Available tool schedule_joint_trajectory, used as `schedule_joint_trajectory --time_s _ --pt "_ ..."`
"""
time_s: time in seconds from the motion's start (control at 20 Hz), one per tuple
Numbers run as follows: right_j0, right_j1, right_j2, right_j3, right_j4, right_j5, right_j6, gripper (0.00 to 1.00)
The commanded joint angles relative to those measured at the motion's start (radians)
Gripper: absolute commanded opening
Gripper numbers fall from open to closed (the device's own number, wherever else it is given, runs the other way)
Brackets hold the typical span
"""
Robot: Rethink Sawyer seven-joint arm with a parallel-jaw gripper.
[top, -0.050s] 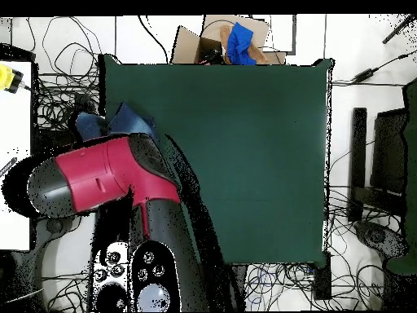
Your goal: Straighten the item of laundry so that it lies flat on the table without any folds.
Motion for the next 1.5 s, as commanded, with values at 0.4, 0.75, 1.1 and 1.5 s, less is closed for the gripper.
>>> schedule_joint_trajectory --time_s 0.4,0.75,1.1,1.5 --pt "-0.022 0.026 0.078 -0.011 -0.028 0.119 -0.148 0.00" --pt "-0.030 0.015 0.089 -0.028 -0.022 0.145 -0.154 0.00" --pt "-0.038 0.014 0.091 -0.003 -0.029 0.120 -0.155 0.00" --pt "-0.115 0.091 0.132 0.026 -0.045 -0.008 -0.228 0.00"
